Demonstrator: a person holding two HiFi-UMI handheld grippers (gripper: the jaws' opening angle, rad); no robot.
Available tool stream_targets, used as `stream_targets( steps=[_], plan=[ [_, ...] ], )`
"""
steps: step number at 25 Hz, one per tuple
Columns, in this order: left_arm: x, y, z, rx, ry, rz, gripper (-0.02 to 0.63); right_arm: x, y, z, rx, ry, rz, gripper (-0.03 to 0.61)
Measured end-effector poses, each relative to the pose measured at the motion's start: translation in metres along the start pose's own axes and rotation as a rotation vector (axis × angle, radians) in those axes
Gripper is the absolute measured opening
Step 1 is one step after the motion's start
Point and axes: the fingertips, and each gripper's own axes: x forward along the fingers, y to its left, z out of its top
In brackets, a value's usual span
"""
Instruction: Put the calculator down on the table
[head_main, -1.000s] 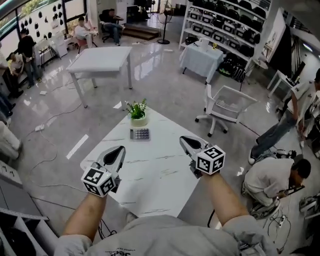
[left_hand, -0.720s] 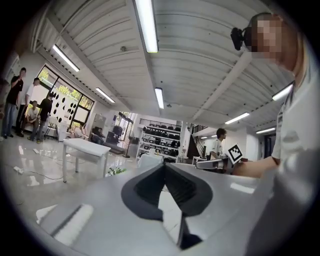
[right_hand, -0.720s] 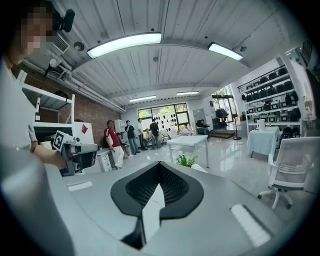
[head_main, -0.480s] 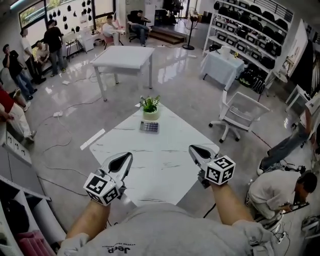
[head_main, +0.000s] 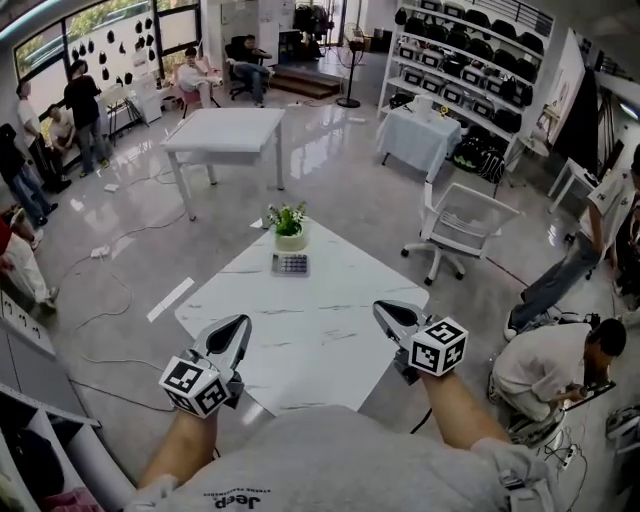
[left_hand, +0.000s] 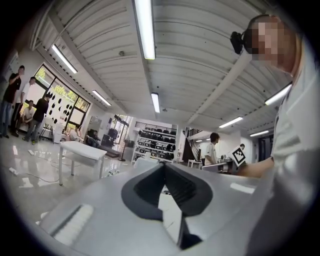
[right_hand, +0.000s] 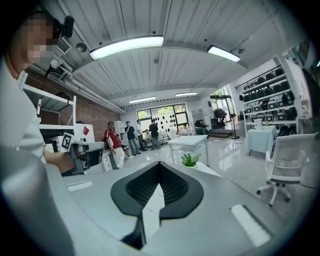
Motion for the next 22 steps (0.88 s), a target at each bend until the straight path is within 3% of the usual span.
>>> stream_targets(
  steps=[22],
  plan=[
    [-0.002,0.004,-0.001,-0.03,-0.003,0.005,0.061,-0.004,-0.003,0.009,-0.072,-0.016,-0.023,0.003]
  ],
)
